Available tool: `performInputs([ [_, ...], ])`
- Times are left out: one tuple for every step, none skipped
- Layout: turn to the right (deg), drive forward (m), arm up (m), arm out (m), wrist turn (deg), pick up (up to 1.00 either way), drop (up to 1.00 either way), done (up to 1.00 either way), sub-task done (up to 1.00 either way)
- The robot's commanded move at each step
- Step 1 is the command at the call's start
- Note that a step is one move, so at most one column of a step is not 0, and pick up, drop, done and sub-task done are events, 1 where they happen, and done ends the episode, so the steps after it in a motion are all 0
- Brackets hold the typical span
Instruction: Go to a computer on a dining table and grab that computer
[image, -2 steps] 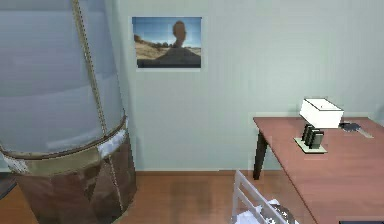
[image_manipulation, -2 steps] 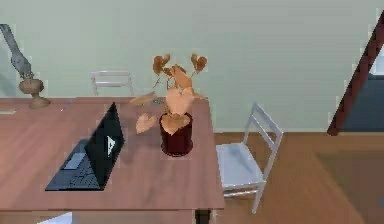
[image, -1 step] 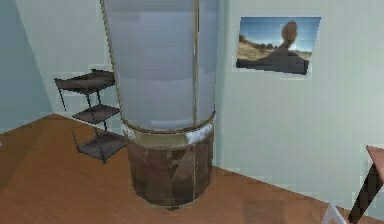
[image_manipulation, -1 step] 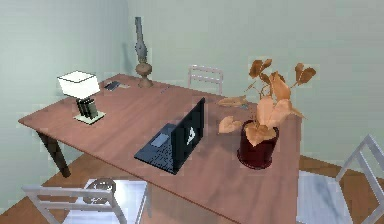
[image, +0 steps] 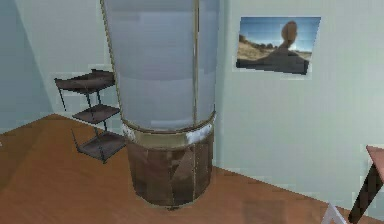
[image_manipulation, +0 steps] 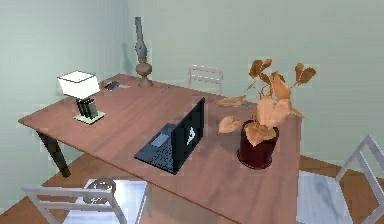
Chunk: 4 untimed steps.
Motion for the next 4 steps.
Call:
performInputs([
  [0.0,0.00,0.22,0.00,0.0,0.00,0.00,0.00,0.00],
  [0.0,0.00,0.00,0.38,0.0,0.00,0.00,0.00,0.00],
  [0.0,0.00,0.00,0.00,45.0,0.00,0.00,0.00,0.00],
  [0.0,0.00,0.00,0.00,45.0,0.00,0.00,0.00,0.00],
])
